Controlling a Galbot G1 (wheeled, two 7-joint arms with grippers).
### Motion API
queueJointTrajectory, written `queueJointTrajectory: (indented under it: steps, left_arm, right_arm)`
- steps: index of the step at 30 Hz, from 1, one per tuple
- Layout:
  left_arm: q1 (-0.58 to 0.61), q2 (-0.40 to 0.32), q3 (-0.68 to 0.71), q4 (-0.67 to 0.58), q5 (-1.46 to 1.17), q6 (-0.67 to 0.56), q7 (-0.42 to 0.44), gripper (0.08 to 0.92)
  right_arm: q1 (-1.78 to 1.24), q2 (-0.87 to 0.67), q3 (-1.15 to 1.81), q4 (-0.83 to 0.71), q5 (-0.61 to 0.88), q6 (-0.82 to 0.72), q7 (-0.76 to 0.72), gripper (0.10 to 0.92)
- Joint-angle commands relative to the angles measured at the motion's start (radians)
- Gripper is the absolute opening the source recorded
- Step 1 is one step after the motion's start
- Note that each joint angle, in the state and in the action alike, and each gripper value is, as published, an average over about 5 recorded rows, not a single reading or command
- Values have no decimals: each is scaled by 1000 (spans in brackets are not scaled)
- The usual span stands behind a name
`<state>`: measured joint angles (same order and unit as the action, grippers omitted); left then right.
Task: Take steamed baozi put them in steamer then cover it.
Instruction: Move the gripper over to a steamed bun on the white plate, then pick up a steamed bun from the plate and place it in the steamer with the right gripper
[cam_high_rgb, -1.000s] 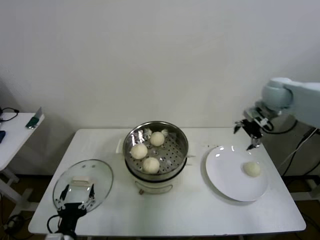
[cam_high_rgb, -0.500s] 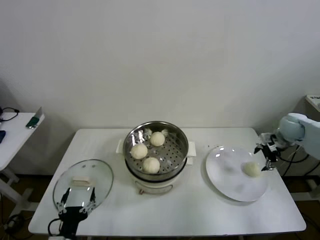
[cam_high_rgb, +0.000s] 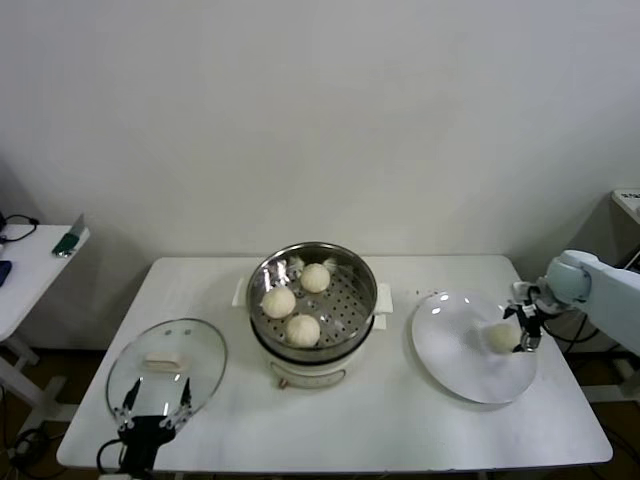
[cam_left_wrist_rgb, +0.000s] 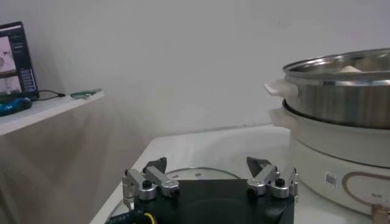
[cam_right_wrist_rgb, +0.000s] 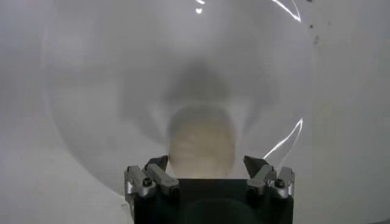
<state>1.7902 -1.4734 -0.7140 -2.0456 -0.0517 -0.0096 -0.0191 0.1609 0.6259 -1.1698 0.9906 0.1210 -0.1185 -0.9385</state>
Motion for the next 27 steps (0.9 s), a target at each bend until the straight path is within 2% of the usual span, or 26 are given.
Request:
queueJointTrajectory:
  steps: [1,7,12,19,23,27]
  left_arm:
    - [1,0,0,-2,0,-1,-1,823]
    - [-1,0,1,-7,0,3,-4,823]
    - [2,1,1,-13,-2,2,-7,823]
    - [-5,9,9,-15,-4,6,-8,823]
    - [-10,17,9,-17,-6,12,-9,823]
    - [-15,21,9,-20,-6,17,-8,823]
  right_arm:
    - [-55,23,42,-33,-5,-14,3,795]
    - [0,10,3,0,12,-24,-5,712]
    - [226,-17,-194,103,105,-34,-18,686]
    - [850,61,-644,316,419,-45,-61,687]
    - [1058,170,-693,405,616,-83,-79,687]
    - [1092,257,-630,495,761,-142,-54,687]
